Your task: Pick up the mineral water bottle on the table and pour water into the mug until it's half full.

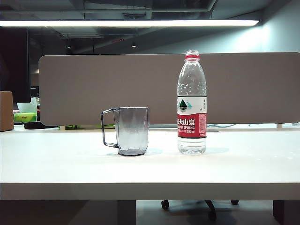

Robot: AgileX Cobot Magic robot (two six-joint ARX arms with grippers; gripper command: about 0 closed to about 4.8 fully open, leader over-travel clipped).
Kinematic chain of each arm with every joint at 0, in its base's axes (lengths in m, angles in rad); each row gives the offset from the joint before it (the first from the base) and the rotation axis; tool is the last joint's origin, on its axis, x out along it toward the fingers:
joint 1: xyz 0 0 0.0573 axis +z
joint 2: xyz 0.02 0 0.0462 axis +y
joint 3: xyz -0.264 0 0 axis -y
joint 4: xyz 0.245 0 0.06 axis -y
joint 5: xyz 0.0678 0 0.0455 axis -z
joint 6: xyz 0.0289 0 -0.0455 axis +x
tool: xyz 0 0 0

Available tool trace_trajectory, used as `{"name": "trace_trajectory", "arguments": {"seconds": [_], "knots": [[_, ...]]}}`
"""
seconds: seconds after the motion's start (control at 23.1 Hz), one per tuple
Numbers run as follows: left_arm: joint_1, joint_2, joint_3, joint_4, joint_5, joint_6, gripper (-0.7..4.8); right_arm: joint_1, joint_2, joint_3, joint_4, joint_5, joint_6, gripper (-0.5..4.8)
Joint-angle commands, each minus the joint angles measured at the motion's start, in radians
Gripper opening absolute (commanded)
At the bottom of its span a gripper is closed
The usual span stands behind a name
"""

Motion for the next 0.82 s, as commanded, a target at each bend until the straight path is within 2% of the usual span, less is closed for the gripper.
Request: {"name": "trace_trajectory", "arguments": {"seconds": [0.04,0.22,0.35,0.43,0.65,0.73,0.82], "knots": [[-0.001,0.001,0.005,-0.056,0.009,0.035,-0.05,0.0,-0.002,-0.003,0.014,0.001,0.003,-0.05],[-0.001,0.001,0.005,-0.065,0.009,0.035,-0.05,0.0,-0.002,-0.003,0.014,0.001,0.003,-0.05],[-0.001,0.001,0.005,-0.065,0.071,0.035,-0.05,0.001,-0.002,-0.002,0.014,-0.003,0.013,-0.05],[-0.001,0.001,0.005,-0.064,0.154,0.035,-0.05,0.001,-0.002,0.001,0.016,-0.026,0.094,0.0],[-0.001,0.001,0.016,-0.045,0.259,0.03,-0.05,0.002,-0.002,0.067,-0.01,-0.135,0.135,-0.05],[-0.001,0.001,0.032,-0.038,0.343,0.018,-0.05,0.001,-0.002,0.137,-0.077,-0.145,0.163,-0.05],[-0.002,0.001,0.06,-0.038,0.486,-0.047,-0.05,0.002,0.001,0.24,-0.133,-0.188,0.194,-0.05]]}}
